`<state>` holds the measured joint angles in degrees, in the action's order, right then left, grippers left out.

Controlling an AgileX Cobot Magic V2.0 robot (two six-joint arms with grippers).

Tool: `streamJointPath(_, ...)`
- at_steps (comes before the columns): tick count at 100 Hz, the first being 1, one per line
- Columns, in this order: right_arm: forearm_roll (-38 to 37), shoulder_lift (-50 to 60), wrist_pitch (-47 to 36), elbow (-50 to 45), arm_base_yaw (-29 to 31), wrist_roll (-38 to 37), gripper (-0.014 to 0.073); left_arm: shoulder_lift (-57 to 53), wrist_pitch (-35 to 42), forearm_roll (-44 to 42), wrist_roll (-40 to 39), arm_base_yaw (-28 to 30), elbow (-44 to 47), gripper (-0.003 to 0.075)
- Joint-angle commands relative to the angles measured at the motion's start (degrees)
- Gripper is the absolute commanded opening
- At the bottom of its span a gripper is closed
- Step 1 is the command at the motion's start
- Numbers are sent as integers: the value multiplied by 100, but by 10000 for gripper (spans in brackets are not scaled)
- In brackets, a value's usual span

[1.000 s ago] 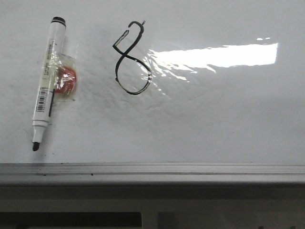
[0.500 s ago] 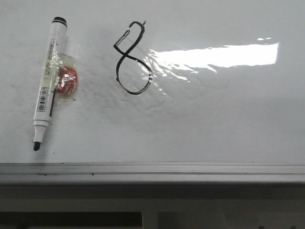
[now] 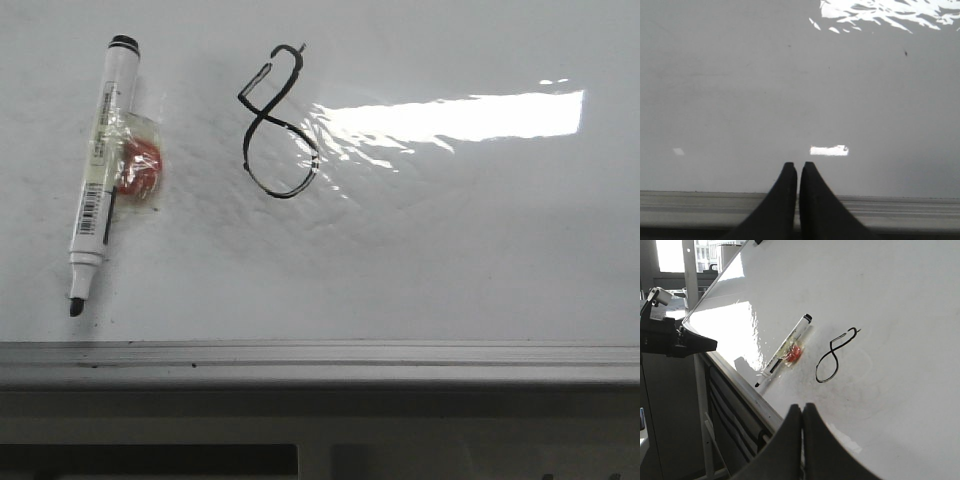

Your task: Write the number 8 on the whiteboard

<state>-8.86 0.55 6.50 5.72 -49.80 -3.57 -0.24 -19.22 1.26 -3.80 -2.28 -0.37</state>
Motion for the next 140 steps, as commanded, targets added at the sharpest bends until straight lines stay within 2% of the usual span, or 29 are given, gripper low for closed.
streamJointPath(1,-69,99,-451,158,37,32,-63,-163,238,76,-6,10,232,-20)
streamJointPath(28,-69,99,-465,130,67,32,-64,-163,238,76,-6,10,232,-20)
streamJointPath(42,-69,76,-592,-18,540,32,-63,-163,238,76,-6,10,232,-20)
streamJointPath(56,-21,76,-1008,-349,1594,32,-63,-163,238,76,-6,10,232,-20)
streamJointPath(78,397,76,-1098,-689,4064,9,-64,-163,238,76,-6,10,232,-20)
streamJointPath(89,524,76,-410,-703,5224,9,-63,-163,238,76,-6,10,232,-20)
streamJointPath(99,562,98,54,-703,5889,9,-63,-163,238,76,-6,10,232,-20)
streamJointPath(110,589,126,431,-703,6115,9,-64,-163,238,76,-6,10,232,-20)
streamJointPath(129,589,126,1036,-703,6115,33,-63,-163,238,76,-6,10,232,-20)
streamJointPath(140,589,126,1084,-703,6115,165,-63,-163,238,76,-6,10,232,-20)
